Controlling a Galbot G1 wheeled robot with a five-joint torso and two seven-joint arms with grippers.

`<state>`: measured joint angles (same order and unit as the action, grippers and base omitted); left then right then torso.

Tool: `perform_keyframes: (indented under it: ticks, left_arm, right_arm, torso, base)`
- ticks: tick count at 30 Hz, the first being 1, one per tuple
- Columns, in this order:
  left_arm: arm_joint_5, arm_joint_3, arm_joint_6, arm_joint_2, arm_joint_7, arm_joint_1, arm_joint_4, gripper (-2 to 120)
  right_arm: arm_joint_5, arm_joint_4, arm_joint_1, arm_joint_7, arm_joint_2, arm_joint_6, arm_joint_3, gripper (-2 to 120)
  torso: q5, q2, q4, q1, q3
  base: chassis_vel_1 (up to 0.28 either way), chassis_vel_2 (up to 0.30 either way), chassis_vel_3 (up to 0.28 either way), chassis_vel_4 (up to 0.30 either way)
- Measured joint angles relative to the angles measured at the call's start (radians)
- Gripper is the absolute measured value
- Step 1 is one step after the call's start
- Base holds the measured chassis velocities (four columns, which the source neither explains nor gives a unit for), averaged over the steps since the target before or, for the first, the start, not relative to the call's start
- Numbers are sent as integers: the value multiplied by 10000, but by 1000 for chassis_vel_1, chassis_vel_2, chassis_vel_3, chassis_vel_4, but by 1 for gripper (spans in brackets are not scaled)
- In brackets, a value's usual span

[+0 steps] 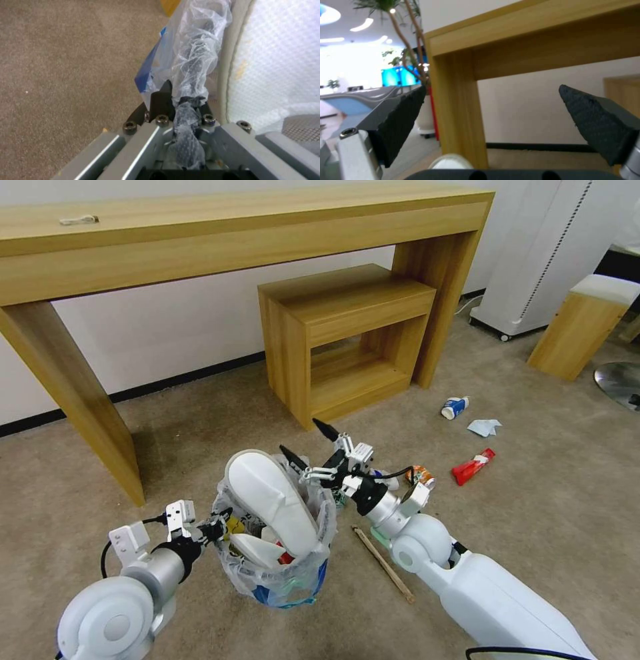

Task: Pick up the trash bin and place the garbage on the floor into it.

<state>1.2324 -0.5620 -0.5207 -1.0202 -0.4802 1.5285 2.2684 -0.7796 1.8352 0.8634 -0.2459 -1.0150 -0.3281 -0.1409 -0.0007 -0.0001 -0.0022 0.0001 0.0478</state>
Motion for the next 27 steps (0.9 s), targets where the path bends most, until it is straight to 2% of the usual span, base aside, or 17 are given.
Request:
perform_keyframes:
  ticks: [11, 18, 22, 25, 27]
  left_arm:
    - [-344, -92, 64, -268, 85, -36, -193, 1]
    - [-845, -210, 174, -468, 232, -109, -321, 1]
    - [-906, -301, 204, -505, 259, -113, -320, 1]
    - [-920, -331, 218, -496, 274, -115, -320, 1]
    - [-925, -332, 219, -494, 275, -117, -320, 1]
  right_arm:
    - [-273, 314, 360, 582, 56, 456, 1147, 99]
    - [392, 366, 879, 1051, 437, 1131, 2114, 99]
    - [818, 381, 1208, 1719, 712, 1794, 2484, 100]
    - [1169, 587, 1558, 2521, 1019, 3214, 2788, 100]
    - [1203, 624, 1635, 2627, 1080, 3464, 2839, 100]
  torso:
    - [0, 0, 0, 0, 0]
    - [0, 0, 0, 0, 0]
    - [2, 0, -1, 0, 0]
    - [1, 0, 0, 0, 0]
    - [0, 0, -1, 0, 0]
  base:
    - [0, 0, 0, 0]
    - [0, 0, 0, 0]
    - [0, 0, 0, 0]
    - [0, 0, 0, 0]
    - [0, 0, 0, 0]
